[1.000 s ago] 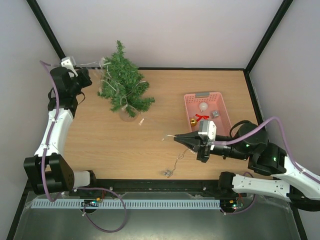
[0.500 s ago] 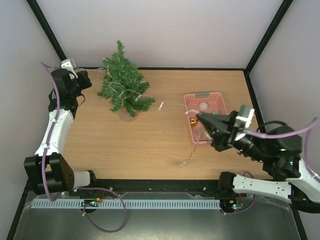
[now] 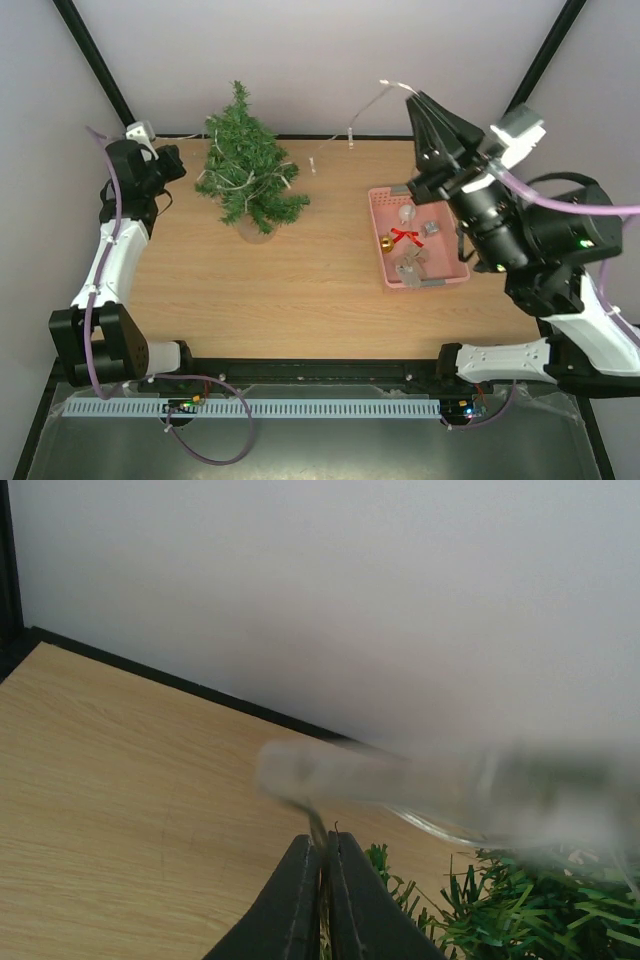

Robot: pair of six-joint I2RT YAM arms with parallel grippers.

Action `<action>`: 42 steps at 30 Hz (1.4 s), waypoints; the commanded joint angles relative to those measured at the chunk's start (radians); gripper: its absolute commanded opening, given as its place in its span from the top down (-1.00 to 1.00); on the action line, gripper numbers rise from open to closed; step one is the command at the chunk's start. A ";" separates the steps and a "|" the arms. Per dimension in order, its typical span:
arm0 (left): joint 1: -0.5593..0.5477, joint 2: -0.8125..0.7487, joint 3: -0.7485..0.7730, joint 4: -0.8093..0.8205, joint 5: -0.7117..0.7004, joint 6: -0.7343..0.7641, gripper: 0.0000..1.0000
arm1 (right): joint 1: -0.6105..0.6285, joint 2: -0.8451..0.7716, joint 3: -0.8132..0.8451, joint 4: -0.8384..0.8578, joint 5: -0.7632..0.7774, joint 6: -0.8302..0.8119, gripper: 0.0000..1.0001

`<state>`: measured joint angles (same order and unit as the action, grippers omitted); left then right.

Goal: Decorate the small christmas tree
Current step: Wrap the decoration item around the Christmas tree.

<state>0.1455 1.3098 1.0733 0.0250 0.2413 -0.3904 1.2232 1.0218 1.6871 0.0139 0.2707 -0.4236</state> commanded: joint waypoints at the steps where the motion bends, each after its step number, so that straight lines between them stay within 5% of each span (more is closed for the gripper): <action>1: 0.006 0.021 -0.004 0.021 0.018 0.004 0.89 | -0.002 0.098 0.154 0.023 -0.013 -0.099 0.97; 8: 0.005 0.048 0.000 -0.002 0.048 -0.012 0.66 | -0.002 0.227 0.374 0.031 -0.115 -0.152 0.97; 12: 0.005 0.032 0.012 -0.078 0.020 -0.021 0.17 | -0.002 0.316 0.467 0.069 -0.123 -0.167 0.96; 20: 0.006 -0.103 0.009 -0.188 -0.191 -0.034 -0.41 | -0.002 0.477 0.606 0.066 -0.133 -0.180 0.97; 26: 0.006 -0.202 0.035 -0.206 -0.290 -0.035 -0.55 | -0.002 0.521 0.610 0.098 -0.103 -0.210 0.97; 31: 0.003 -0.332 0.018 -0.073 -0.039 0.055 -0.47 | -0.002 0.549 0.637 0.090 -0.103 -0.207 0.97; 36: -0.061 -0.345 -0.029 0.094 0.403 0.108 -0.38 | -0.002 0.563 0.645 0.113 -0.126 -0.188 0.97; 42: -0.171 -0.429 -0.143 0.247 0.620 0.188 -0.36 | -0.002 0.588 0.678 0.110 -0.126 -0.188 0.97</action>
<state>0.0406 0.9249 0.9760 0.1448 0.6193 -0.3035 1.2232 1.5967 2.3280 0.0811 0.1551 -0.6136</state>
